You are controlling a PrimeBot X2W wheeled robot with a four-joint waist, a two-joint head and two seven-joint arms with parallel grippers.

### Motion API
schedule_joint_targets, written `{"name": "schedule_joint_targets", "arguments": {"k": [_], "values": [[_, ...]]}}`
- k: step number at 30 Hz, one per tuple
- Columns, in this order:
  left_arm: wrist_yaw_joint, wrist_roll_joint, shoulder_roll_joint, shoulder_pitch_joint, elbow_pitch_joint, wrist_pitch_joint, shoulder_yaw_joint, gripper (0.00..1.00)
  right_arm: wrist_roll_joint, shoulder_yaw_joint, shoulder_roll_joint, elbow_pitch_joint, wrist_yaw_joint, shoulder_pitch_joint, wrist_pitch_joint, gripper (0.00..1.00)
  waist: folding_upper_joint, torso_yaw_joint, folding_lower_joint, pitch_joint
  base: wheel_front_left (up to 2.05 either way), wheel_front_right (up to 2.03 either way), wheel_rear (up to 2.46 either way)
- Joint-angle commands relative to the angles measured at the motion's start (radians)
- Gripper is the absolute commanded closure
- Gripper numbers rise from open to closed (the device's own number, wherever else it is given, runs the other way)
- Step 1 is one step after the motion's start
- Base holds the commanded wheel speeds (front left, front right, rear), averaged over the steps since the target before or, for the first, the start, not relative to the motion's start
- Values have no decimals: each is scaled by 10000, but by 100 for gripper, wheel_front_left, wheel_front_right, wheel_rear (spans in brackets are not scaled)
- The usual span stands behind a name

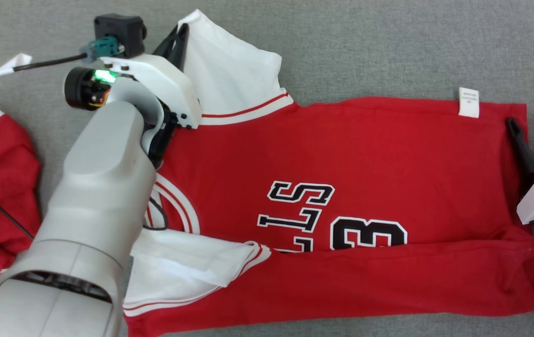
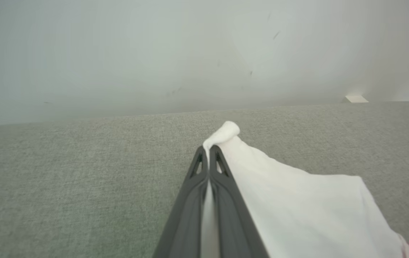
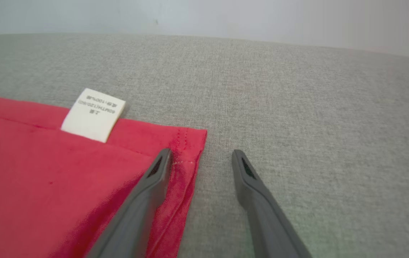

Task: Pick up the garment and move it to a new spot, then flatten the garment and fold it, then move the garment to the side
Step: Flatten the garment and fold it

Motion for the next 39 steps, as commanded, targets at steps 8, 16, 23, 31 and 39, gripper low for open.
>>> {"name": "schedule_joint_targets", "arguments": {"k": [8,16,23,31,39], "values": [[-141,-458,325,434,-473,-507,277,100,727,398,-631,-361,-29,166,-292,100,0,176,-1,-473,0,0,0],[-107,-868,943,2038,-2807,-592,1026,100,607,-198,-578,-1247,-29,919,-968,100,0,227,-1,-1213,0,0,0],[377,-1356,1292,5599,-6205,-585,1943,100,675,-587,-214,-2335,-29,2532,-1033,100,0,224,-1,-1762,0,0,0],[1387,-1992,1040,9859,-9438,235,2160,100,844,-1066,407,-2789,-29,4290,-803,100,0,228,-1,-2089,0,0,0],[1798,-2261,785,11695,-10497,1135,1813,31,847,-1294,1009,-2433,-28,5035,-851,0,0,202,-1,-2183,0,0,0]]}}
